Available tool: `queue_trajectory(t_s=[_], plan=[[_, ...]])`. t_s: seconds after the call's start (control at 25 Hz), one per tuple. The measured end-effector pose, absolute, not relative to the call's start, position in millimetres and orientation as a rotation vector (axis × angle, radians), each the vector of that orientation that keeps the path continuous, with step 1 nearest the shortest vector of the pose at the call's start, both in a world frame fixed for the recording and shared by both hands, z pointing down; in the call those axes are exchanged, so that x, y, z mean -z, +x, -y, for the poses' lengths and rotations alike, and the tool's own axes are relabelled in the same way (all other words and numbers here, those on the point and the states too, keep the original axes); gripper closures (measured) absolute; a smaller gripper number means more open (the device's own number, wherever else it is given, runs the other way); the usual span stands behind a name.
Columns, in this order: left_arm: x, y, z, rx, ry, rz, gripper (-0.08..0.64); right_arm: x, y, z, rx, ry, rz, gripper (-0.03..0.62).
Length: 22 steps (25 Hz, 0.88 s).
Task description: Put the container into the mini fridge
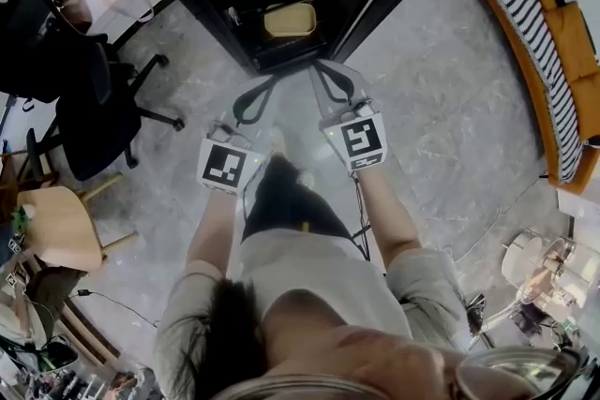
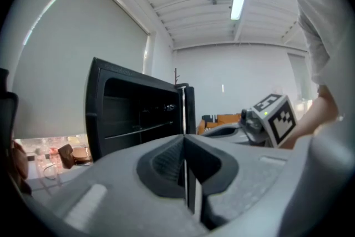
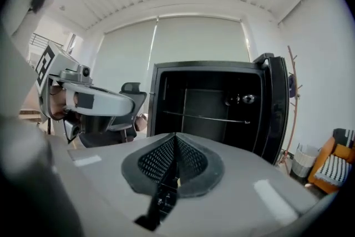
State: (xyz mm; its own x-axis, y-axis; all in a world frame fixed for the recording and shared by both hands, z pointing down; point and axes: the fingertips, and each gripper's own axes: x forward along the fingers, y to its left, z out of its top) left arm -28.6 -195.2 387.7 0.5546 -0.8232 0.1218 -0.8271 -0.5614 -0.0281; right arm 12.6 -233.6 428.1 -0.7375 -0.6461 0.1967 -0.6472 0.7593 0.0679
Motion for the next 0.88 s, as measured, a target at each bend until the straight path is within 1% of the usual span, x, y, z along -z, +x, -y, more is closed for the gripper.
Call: queue_trajectory(t_s=[0.2,0.52,0.88], plan=[[-355.9,-22.9,185.6,-0.203,2.767,1.469,0.56,-390.7,18.7,212.1,0.002,1.017,2.785,0.594],[-309.2,-10.2,159.0,-0.135,2.772,1.516,0.56,-331.0,47.5,182.3,0.003,1.11,2.831,0.595],[-270.2,-6.5,130.1,-0.104,2.799,1.571,0.56,-293.3,76.3,155.1,0.021,1.19,2.816,0.594]])
